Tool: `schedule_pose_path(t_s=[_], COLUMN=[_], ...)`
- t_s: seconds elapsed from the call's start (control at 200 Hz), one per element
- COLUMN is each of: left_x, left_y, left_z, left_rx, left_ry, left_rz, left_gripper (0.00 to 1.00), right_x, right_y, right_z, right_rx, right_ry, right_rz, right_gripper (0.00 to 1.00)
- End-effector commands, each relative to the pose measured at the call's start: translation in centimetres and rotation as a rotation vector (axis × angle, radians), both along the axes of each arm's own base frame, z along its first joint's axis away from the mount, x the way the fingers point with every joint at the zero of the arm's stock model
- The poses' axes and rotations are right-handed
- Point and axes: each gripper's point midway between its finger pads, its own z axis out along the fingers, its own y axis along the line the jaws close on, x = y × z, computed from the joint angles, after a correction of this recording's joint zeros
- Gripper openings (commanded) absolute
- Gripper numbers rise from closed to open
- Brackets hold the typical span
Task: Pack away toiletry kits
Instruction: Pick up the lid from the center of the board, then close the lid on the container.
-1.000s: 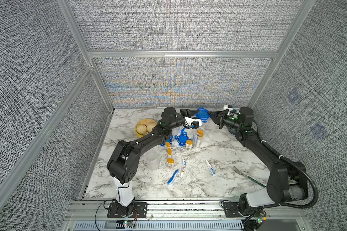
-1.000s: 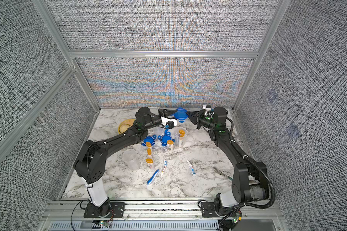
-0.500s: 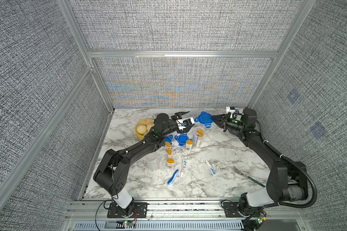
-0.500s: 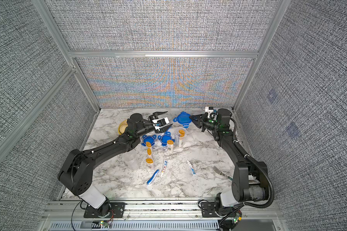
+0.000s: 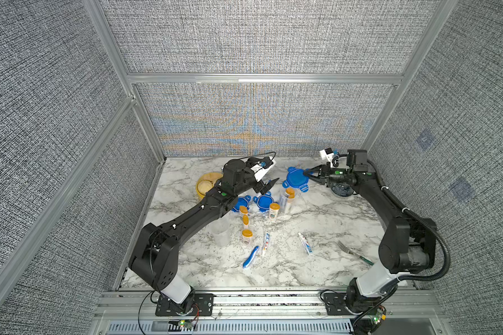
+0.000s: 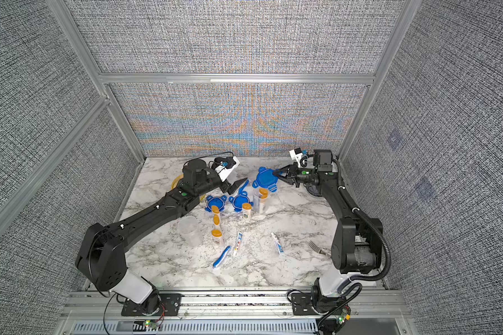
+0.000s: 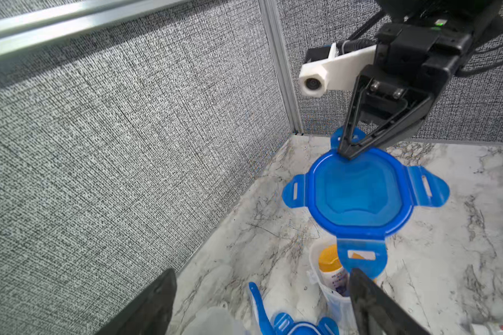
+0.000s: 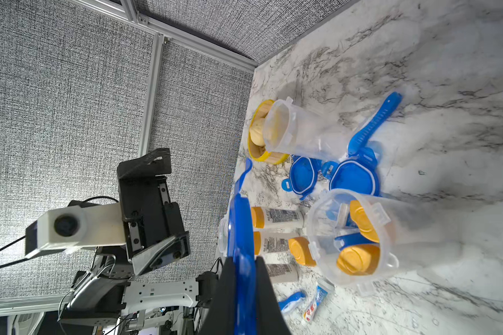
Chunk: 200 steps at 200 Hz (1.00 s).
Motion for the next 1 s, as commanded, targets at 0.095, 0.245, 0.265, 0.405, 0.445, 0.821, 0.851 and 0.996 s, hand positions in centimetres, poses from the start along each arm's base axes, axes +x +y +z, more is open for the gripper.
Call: schedule_pose_path(t_s=[0.095,0.245,0.265,0.405,0.445,0.821,0.851,0.996], left_x=[0.7,1.0,0.9,0.7,0.8,0.8,0.8,1.0], left_y=[0.7,0.6,0.6,0.4,0.3,-0.9,-0.9,-1.1], left_z=[-0.2,-0.3,-0.3,-0.6,-0.7,-0.1,-0.1,-0.3], left_rx=[-0.029,-0.062,-0.067,-0.083,-0.085,-0.104,-0.096,-0.065], left_ry=[0.074,0.130,0.131,0.157,0.163,0.161,0.159,0.159], left_rz=[0.076,0.103,0.102,0.097,0.099,0.046,0.044,0.040], left_gripper=[0.91,0.91,0.91,0.91,0.91,0.91,0.91,0.91], right_x=[0.2,-1.2,-1.4,-2.9,-3.3,-5.1,-5.1,-4.8], right_y=[0.2,-0.2,-0.4,-1.9,-2.2,-0.6,-0.4,-0.1], right_z=[-0.2,-1.3,-1.4,-2.4,-2.7,-3.4,-3.4,-3.7], right_rx=[0.086,0.106,0.112,0.131,0.125,0.159,0.160,0.172], right_ry=[0.042,0.080,0.082,0.105,0.098,-0.009,-0.016,-0.062], right_rz=[-0.143,-0.355,-0.388,-0.584,-0.637,-0.852,-0.862,-0.929], right_gripper=[0.00,0.00,0.00,0.00,0.00,0.00,0.00,0.00])
